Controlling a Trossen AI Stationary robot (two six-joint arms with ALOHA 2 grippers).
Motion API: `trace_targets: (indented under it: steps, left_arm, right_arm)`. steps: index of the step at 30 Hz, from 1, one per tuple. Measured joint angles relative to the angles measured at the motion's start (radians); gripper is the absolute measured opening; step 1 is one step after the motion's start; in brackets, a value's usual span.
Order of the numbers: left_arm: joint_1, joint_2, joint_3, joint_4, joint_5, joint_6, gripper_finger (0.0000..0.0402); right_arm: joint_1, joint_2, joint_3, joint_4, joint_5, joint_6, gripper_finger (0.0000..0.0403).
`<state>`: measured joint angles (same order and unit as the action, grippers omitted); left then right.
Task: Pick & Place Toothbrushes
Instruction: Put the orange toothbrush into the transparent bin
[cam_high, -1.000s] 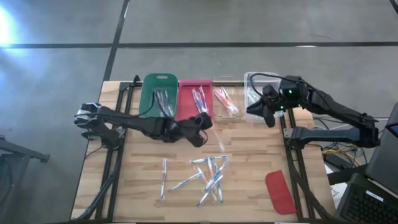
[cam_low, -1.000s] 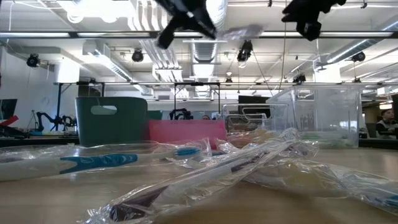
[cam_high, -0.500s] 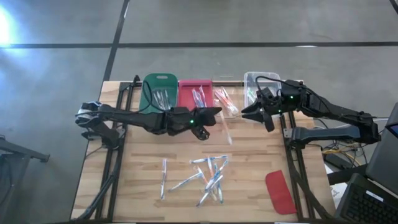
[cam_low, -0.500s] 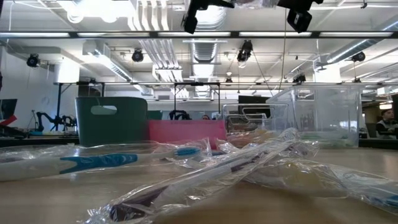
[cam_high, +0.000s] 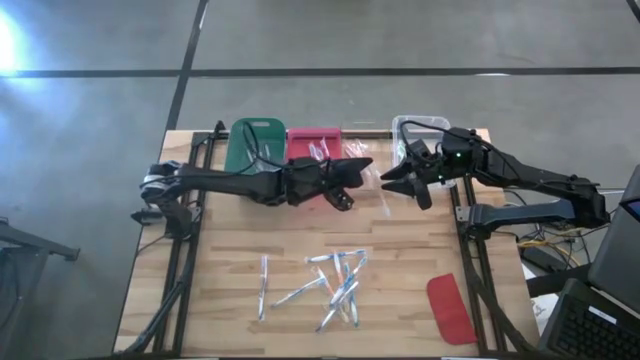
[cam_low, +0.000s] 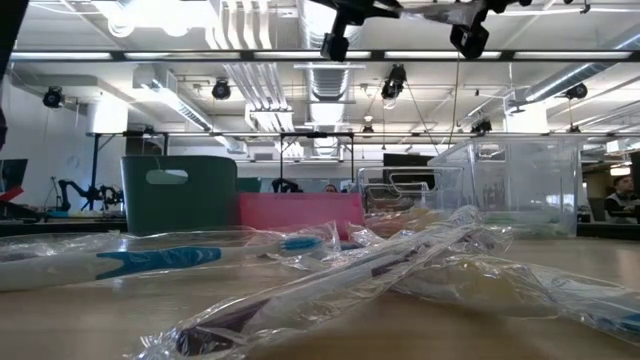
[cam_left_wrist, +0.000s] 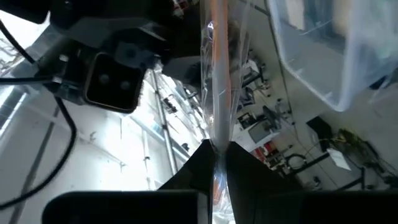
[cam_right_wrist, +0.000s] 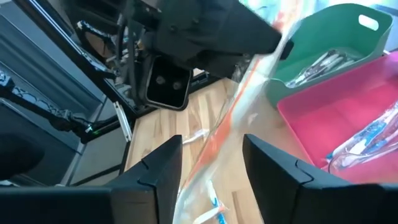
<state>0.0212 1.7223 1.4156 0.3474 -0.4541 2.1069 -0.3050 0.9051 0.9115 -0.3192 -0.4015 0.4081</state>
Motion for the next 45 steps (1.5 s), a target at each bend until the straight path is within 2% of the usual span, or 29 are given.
trace_targets:
  steps: [7, 11, 17, 25, 29, 32, 38, 42, 45]
  left_arm:
    - [0.002, 0.077, 0.107, -0.006, 0.010, 0.011, 0.0028]
    - [0.003, 0.099, 0.139, -0.008, 0.010, 0.022, 0.0028]
    - [0.003, 0.096, 0.137, -0.004, 0.019, 0.027, 0.0028]
    - [0.003, 0.096, 0.136, 0.000, 0.019, 0.033, 0.0031]
    - [0.002, 0.094, 0.136, 0.002, 0.018, 0.035, 0.0048]
    - [0.002, 0.094, 0.136, 0.001, 0.022, 0.008, 0.0069]
    - [-0.005, 0.094, 0.136, -0.008, -0.028, -0.128, 0.0117]
    - [-0.008, 0.082, 0.136, -0.075, -0.132, -0.355, 0.0146]
    - [-0.003, 0.042, 0.136, -0.282, -0.164, -0.599, 0.0158]
  right_arm:
    - [0.000, 0.008, 0.000, 0.002, 0.002, 0.004, 0.0176]
    - [0.000, 0.007, 0.001, 0.000, 0.003, 0.004, 0.0166]
    - [0.000, 0.007, 0.001, 0.001, 0.013, -0.008, 0.0127]
    - [-0.001, 0.008, 0.000, -0.003, 0.048, -0.008, 0.0047]
    - [-0.002, 0.007, 0.000, -0.008, 0.069, -0.010, 0.0019]
    - [-0.002, 0.007, 0.000, -0.015, 0.086, -0.019, 0.0018]
    - [-0.002, 0.004, 0.000, -0.016, 0.094, -0.022, 0.0015]
    - [-0.015, -0.006, 0.008, -0.038, 0.109, -0.019, 0.0015]
    - [-0.029, -0.002, 0.045, -0.109, 0.155, -0.037, 0.0014]
